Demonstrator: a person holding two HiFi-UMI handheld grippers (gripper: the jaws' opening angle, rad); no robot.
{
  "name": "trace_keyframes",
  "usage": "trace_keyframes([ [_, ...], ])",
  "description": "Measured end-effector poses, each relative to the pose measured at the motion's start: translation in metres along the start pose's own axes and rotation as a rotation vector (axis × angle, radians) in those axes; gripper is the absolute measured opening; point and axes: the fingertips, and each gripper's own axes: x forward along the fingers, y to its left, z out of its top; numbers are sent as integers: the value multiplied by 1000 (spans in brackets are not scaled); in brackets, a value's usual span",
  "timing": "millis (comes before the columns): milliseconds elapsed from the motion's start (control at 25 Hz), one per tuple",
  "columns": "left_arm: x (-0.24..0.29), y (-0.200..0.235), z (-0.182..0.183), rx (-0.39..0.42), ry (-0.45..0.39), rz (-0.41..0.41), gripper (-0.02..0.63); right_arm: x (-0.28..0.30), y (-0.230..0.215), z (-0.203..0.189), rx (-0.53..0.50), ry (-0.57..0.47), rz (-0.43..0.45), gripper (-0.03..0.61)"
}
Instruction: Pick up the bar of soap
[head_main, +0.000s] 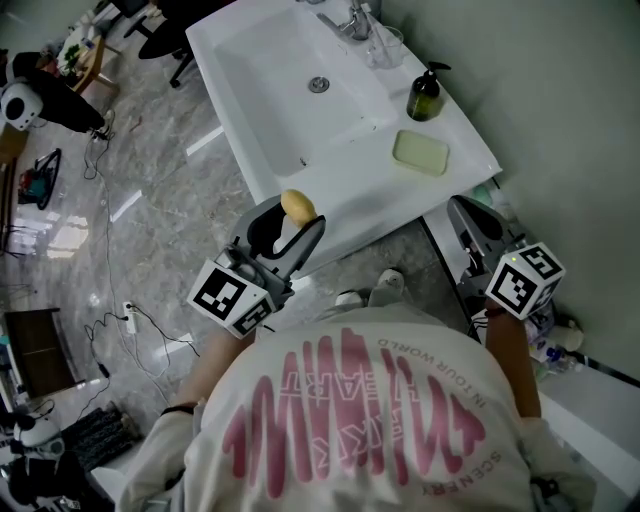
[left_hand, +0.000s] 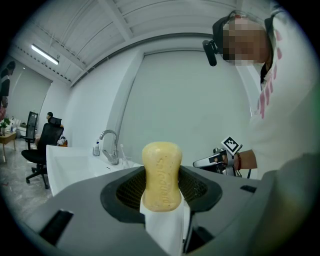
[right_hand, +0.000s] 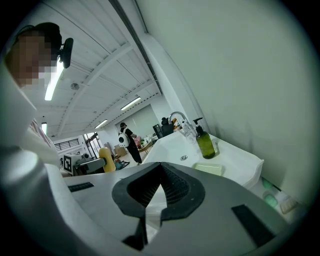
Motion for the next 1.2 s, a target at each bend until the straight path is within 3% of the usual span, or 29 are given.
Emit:
trace_keyframes([
  [400,-6,5,-3,-5,-14,-3,202,-2,6,-12,-61,35,-66,11],
  [1200,-25,3,3,2,-32,-20,202,-10,29,-14,-70,8,-69,11],
])
